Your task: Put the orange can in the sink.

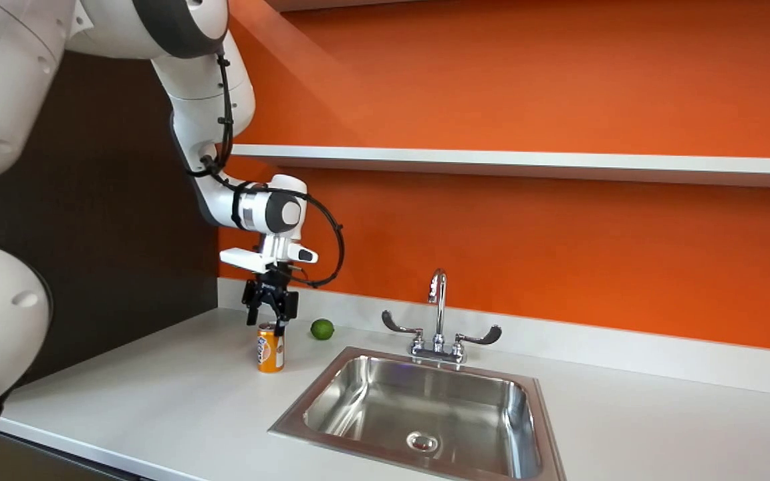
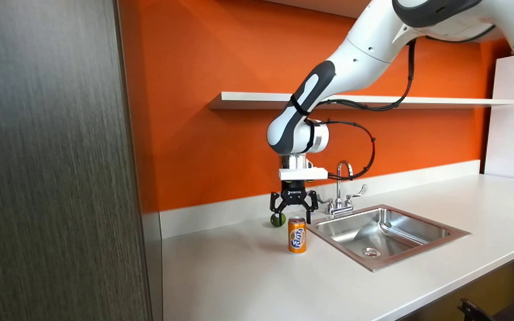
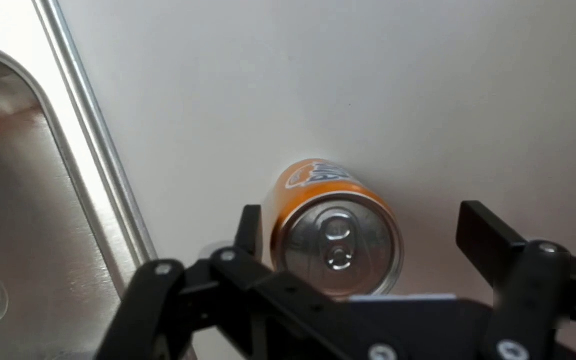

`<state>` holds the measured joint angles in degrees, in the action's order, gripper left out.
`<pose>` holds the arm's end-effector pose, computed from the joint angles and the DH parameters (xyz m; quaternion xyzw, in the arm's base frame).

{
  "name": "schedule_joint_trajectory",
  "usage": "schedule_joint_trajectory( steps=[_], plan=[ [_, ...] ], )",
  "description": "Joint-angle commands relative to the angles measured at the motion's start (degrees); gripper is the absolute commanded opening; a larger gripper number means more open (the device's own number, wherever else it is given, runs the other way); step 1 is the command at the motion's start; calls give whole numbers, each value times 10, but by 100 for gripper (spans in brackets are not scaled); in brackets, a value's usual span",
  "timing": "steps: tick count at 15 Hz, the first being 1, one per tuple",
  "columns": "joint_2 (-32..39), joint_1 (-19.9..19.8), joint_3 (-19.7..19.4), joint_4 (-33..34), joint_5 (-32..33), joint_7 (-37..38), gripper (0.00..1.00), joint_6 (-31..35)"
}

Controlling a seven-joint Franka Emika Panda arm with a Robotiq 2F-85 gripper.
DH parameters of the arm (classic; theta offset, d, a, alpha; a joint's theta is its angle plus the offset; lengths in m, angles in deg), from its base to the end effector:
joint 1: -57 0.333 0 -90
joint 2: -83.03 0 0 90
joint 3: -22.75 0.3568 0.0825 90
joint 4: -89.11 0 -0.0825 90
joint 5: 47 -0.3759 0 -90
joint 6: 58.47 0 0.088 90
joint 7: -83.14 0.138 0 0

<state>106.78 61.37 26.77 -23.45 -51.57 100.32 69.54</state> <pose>0.5990 0.0911 0.2631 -0.9909 0.1049 0.0800 0.0268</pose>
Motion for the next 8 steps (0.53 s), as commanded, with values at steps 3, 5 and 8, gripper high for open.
schedule_joint_trajectory(
  steps=[3, 5, 8],
  plan=[
    [7, 9, -12, 3, -4, 2, 100, 26],
    [8, 10, -14, 2, -3, 3, 100, 32],
    [9, 11, -17, 1, -2, 5, 100, 33]
  ],
)
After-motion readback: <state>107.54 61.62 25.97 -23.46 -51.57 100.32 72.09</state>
